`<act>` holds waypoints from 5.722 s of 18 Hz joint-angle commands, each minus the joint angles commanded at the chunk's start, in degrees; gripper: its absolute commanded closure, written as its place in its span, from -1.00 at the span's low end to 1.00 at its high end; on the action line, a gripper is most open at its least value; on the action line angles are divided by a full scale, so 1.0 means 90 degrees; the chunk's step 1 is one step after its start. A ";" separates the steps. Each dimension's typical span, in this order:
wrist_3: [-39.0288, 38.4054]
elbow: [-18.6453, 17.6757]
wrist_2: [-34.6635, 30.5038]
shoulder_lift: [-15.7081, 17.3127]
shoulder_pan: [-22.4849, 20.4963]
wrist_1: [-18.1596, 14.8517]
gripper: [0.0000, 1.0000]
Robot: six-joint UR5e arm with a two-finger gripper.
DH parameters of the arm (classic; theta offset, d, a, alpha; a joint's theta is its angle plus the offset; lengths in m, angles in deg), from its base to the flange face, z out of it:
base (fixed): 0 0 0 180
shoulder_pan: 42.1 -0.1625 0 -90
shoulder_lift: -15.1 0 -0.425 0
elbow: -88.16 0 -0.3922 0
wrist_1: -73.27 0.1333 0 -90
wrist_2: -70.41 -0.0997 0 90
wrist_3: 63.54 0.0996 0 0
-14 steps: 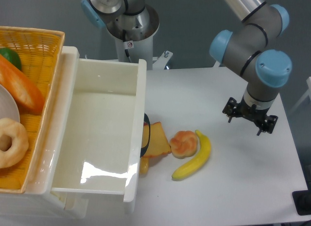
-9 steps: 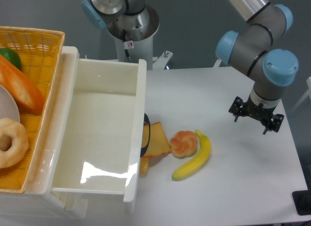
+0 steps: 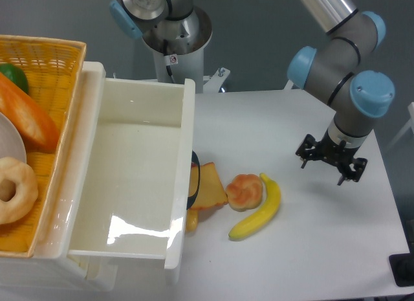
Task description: Pick up the bread slice
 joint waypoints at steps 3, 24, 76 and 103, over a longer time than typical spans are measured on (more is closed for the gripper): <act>-0.0019 -0.0342 0.0166 0.0263 0.0068 0.0000 -1.00; 0.1748 -0.2023 0.1905 0.0792 0.0273 -0.0078 -1.00; 0.1397 -0.2004 0.2023 0.0636 0.0713 0.0059 -0.32; 0.1045 -0.0559 0.2130 -0.0292 0.1172 0.0010 -1.00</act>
